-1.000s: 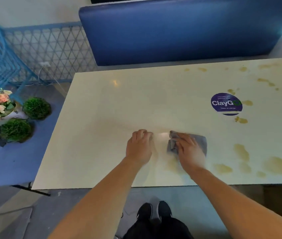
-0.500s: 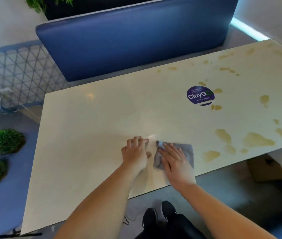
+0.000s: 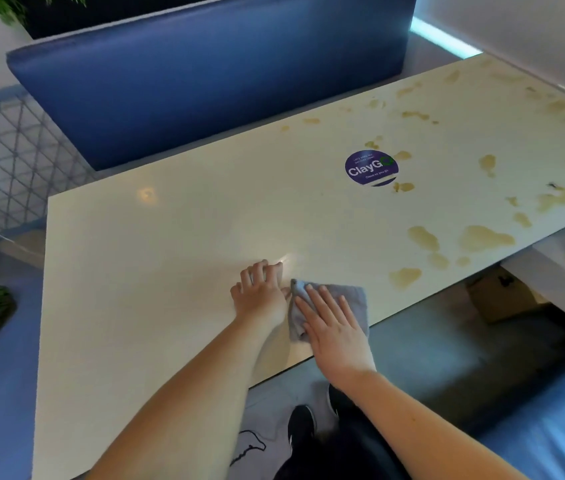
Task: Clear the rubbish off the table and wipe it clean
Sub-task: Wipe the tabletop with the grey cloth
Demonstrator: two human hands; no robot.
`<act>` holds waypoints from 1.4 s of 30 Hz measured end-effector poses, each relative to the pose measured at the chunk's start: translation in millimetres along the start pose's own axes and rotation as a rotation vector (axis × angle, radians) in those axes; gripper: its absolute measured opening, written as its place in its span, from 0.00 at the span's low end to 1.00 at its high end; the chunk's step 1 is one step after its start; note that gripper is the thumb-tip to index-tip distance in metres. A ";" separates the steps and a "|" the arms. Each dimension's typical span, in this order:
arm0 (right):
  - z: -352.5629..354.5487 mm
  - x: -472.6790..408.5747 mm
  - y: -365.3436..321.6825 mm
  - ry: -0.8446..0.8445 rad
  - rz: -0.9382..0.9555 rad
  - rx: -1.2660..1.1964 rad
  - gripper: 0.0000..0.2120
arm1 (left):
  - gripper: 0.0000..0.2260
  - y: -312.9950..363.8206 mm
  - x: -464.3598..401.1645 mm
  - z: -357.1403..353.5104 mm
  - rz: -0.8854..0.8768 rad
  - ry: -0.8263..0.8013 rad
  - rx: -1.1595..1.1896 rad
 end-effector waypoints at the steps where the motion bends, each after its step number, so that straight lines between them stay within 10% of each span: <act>1: 2.1 2.5 4.6 -0.012 0.031 0.000 0.25 | 0.21 0.8 0.3 -0.4 0.000 0.003 0.002; 9: 30.7 -9.3 34.5 0.137 -0.277 -0.091 0.26 | 0.20 5.5 9.0 -0.7 -0.001 0.006 0.023; 15: 27.0 19.5 34.0 0.008 -0.003 -0.100 0.24 | 0.18 16.1 7.5 5.9 0.051 0.111 -0.034; 22: 55.8 -18.6 75.3 0.184 -0.349 -0.120 0.27 | 0.16 41.8 -1.2 4.8 -0.009 0.159 -0.036; 27: 41.5 11.1 63.0 0.099 -0.050 -0.167 0.23 | 0.17 79.5 -8.1 4.9 -0.164 0.208 0.029; 34: 70.5 -19.3 130.8 0.214 -0.286 -0.168 0.23 | 0.18 112.1 -24.9 3.9 -0.244 0.218 0.059; 42: 86.3 16.7 159.4 0.165 -0.144 -0.145 0.22 | 0.19 149.3 -36.4 1.7 -0.303 0.196 0.080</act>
Point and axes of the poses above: each hand's wrist, its own x-axis away from the middle knuckle, its own z-axis out of the back of the hand, y = z × x, the point moved 3 cm from there along -x, towards the middle knuckle, and after that the axes turned 9 degrees about -x, right-handed, at the moved point
